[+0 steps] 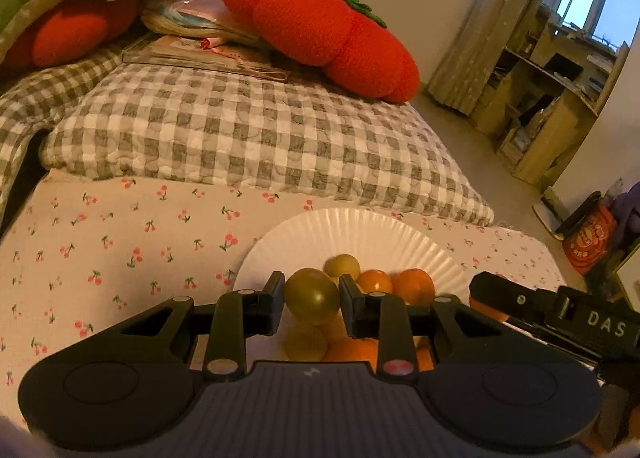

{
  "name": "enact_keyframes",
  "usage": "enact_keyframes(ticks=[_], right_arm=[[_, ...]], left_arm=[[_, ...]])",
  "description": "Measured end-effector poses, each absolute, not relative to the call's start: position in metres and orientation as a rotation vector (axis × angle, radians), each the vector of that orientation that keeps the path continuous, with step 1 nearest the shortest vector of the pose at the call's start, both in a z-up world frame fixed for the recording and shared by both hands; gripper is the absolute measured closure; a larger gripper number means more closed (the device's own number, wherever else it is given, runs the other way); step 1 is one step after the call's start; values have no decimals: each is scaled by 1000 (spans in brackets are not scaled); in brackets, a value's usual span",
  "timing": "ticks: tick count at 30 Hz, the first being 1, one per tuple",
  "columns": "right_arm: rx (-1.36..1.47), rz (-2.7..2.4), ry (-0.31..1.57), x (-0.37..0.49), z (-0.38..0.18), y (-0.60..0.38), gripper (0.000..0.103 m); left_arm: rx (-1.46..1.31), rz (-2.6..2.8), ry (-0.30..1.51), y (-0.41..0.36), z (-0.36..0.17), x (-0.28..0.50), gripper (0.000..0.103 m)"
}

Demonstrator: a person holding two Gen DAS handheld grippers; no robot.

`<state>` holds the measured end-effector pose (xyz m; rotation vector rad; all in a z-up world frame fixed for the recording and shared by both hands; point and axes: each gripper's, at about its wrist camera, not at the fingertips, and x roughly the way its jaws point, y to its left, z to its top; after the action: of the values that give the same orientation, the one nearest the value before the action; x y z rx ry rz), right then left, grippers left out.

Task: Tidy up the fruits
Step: 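Carry the olive-green and orange-red fruits over the white plate with both grippers, then open both grippers onto the plate and withdraw from it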

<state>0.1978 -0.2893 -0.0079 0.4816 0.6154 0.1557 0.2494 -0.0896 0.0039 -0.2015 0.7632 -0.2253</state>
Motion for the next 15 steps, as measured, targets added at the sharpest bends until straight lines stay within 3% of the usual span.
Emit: enact_keyframes(ticks=[15], right_arm=[[139, 154, 533, 224, -11, -240, 70]], left_arm=[[-236, -263, 795, -83, -13, 274, 87]])
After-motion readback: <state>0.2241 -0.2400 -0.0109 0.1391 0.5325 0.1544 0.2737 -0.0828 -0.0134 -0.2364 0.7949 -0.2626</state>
